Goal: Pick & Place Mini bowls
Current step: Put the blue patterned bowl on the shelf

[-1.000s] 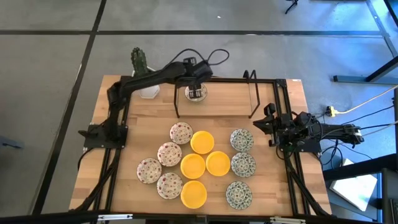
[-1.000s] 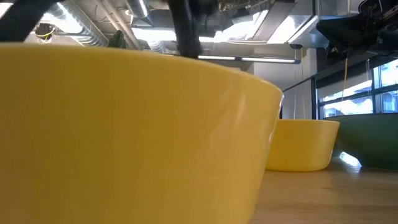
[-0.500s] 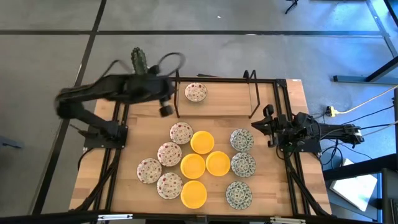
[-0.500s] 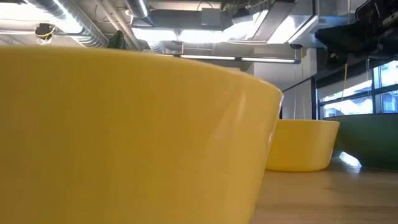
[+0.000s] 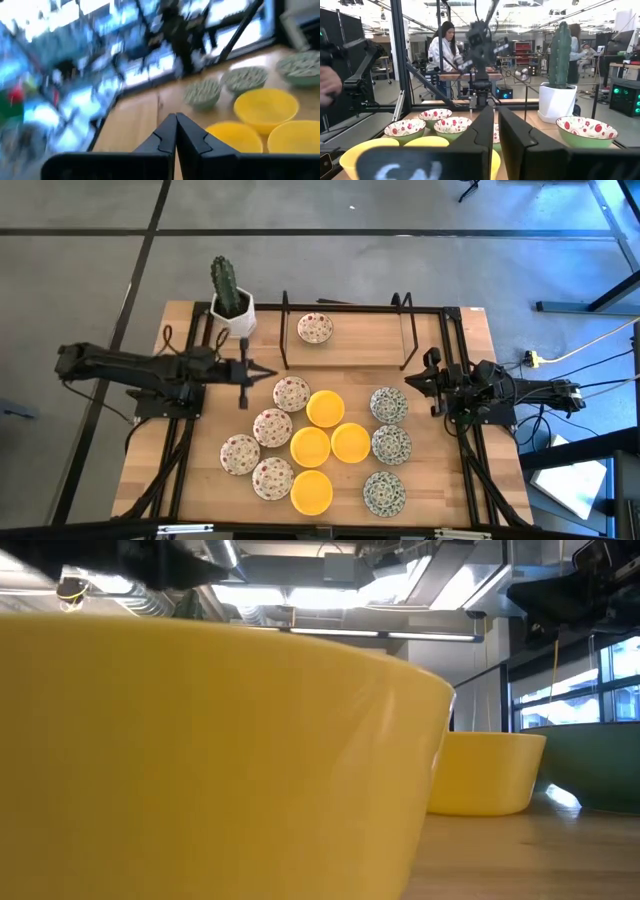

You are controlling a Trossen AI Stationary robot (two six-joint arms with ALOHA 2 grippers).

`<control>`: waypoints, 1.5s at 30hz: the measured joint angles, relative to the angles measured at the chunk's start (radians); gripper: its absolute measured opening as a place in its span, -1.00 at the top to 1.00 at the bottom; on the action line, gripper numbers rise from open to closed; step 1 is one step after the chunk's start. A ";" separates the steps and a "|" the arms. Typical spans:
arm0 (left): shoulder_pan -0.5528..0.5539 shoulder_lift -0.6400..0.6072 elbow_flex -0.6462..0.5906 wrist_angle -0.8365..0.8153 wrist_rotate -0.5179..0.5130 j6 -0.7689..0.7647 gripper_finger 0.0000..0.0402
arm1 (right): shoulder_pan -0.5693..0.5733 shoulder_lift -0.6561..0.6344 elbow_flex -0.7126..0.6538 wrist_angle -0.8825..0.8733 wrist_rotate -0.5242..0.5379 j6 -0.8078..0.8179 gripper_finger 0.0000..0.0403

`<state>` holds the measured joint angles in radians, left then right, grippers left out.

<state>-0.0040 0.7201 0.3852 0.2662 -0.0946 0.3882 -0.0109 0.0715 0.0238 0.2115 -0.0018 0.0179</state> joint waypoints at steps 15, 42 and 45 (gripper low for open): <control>0.002 -0.003 -0.313 0.480 0.063 0.012 0.99 | 0.000 0.000 0.000 0.004 0.054 -0.026 0.85; -0.023 -0.176 -0.313 0.422 0.232 -0.036 0.99 | 0.000 0.000 0.000 -0.012 0.017 -0.018 0.85; -0.043 -0.246 -0.313 0.352 0.214 -0.025 0.99 | 0.000 0.000 0.000 -0.014 0.017 -0.018 0.85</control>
<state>-0.0471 0.4743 0.0719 0.6178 0.1190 0.3635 -0.0109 0.0715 0.0238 0.1970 0.0151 -0.0006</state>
